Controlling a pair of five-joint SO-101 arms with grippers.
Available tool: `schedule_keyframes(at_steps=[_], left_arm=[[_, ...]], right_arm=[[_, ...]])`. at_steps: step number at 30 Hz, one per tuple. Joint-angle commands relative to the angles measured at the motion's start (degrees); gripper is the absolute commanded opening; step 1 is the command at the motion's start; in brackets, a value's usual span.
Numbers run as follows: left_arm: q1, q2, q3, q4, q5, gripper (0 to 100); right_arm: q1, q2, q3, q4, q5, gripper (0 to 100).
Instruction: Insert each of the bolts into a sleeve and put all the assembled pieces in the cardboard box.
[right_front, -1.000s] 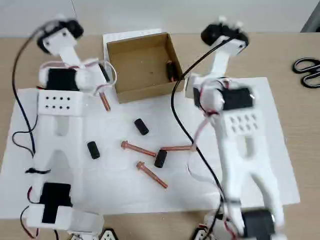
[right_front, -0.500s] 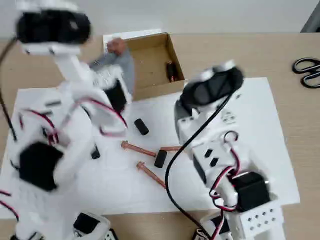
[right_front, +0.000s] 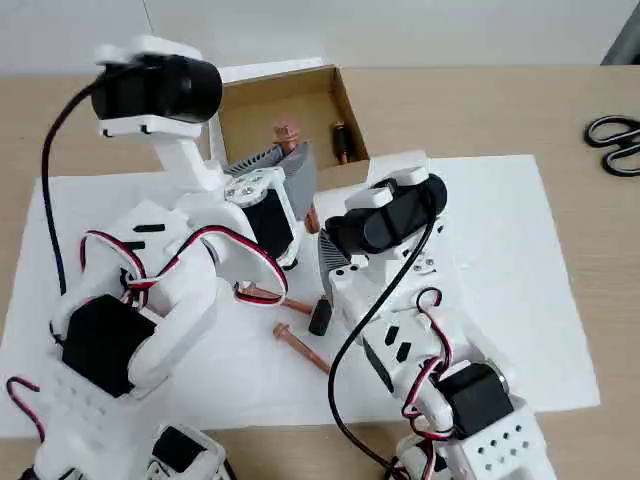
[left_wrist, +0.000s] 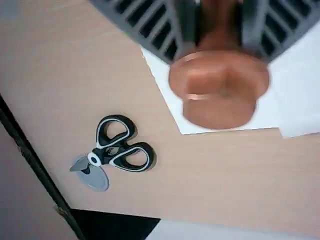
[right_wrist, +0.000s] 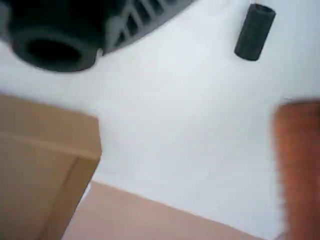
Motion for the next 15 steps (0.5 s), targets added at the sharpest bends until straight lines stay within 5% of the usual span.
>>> schedule_keyframes(at_steps=[1, 15], left_arm=[[0.4, -1.1, -0.1, 1.4, 1.0, 1], [0.8, -1.0, 3.4, -0.9, 1.4, 1]], right_arm=[[-0.5, -1.5, -0.3, -1.1, -2.2, 0.2], [-4.5, -1.5, -0.4, 0.2, -2.9, 0.2]])
